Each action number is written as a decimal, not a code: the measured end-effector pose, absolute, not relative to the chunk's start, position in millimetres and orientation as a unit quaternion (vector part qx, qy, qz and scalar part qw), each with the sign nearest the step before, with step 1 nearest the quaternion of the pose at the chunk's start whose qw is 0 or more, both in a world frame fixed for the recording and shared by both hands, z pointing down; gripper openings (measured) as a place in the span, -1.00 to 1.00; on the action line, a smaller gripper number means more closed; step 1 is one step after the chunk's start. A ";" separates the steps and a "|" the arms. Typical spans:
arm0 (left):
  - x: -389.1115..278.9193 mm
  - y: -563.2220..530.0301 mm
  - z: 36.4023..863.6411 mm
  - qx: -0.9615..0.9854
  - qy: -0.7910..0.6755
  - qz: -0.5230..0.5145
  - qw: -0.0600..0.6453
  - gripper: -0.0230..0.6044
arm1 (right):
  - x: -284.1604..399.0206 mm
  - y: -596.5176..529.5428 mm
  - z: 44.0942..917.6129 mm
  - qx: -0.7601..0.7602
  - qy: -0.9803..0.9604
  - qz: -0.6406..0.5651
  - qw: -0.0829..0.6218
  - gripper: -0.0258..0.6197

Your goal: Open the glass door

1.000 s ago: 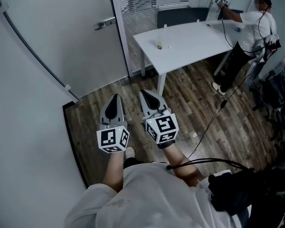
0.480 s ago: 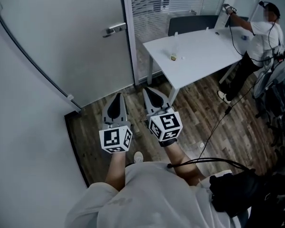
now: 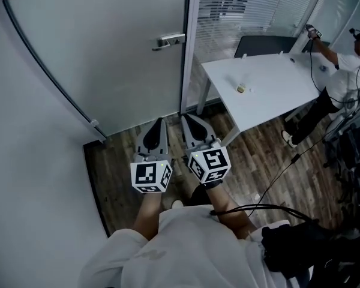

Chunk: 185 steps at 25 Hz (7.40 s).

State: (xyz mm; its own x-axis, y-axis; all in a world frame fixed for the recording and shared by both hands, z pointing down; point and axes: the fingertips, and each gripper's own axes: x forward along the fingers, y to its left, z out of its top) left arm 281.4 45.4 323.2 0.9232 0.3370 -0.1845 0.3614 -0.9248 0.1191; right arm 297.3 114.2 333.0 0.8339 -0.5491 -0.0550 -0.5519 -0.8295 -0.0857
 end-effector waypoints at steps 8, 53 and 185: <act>351.4 47.9 313.9 0.976 0.158 -0.128 0.083 -0.92 | 392.6 141.7 343.1 -0.958 0.280 0.016 0.057 -0.92; 767.4 58.5 377.6 0.987 0.155 0.012 -0.041 -0.92 | 766.7 182.8 338.3 -0.957 0.281 0.006 0.072 -0.92; 664.3 68.2 571.2 0.800 0.253 0.258 -0.479 -0.58 | 587.7 244.3 455.0 -0.945 0.293 -0.110 0.092 -0.92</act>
State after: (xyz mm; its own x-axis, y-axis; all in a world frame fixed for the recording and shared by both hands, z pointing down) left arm 664.3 68.2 571.2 0.7397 0.1572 0.6544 0.6512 -0.4126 -0.6369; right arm 587.7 244.3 455.0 0.8044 -0.5739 0.1535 -0.5335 -0.8116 -0.2382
